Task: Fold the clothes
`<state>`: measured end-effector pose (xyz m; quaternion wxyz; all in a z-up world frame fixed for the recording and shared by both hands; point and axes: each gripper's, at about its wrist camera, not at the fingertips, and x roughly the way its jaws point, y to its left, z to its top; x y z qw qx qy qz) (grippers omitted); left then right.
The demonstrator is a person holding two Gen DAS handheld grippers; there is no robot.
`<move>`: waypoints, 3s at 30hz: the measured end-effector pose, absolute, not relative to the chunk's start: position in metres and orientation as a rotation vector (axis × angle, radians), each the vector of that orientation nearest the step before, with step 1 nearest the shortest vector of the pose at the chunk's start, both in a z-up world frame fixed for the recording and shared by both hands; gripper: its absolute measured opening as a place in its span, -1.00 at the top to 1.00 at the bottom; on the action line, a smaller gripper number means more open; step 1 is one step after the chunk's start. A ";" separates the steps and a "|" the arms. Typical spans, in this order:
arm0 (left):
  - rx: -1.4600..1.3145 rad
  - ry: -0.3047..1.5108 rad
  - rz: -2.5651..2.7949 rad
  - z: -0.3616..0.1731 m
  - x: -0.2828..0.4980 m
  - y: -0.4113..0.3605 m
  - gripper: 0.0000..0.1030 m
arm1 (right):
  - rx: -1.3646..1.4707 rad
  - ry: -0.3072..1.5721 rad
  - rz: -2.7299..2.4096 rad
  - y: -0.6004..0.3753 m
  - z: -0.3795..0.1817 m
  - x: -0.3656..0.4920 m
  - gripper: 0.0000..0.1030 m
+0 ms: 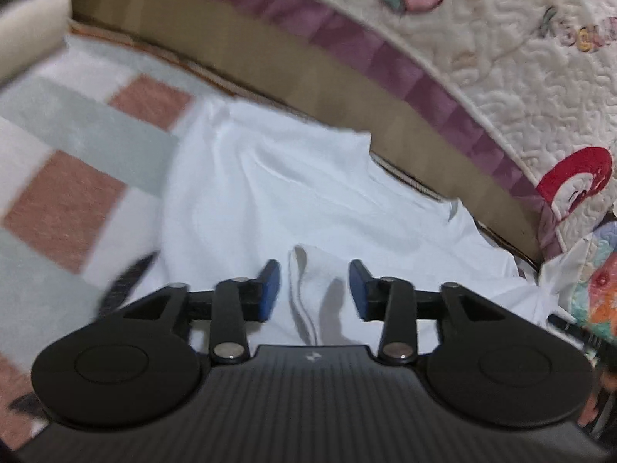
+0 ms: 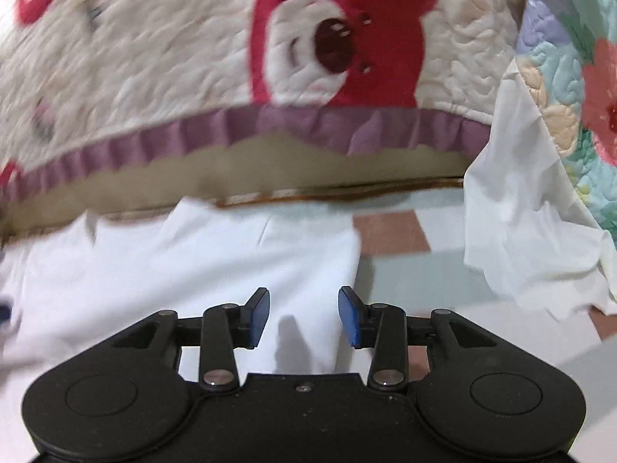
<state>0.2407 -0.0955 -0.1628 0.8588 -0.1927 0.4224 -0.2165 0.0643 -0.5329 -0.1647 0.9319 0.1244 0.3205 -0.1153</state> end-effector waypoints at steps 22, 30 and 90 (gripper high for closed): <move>-0.094 0.818 -0.484 -0.156 0.260 -0.126 0.92 | 0.273 0.702 -0.151 -0.530 -0.191 0.018 0.84; -0.038 0.786 -0.464 -0.150 0.248 -0.130 0.78 | 0.319 0.794 -0.184 -0.538 -0.176 0.030 0.58; 0.163 0.854 -1.003 -0.136 0.272 -0.503 0.98 | 0.382 0.582 0.017 -0.577 -0.193 -0.006 0.88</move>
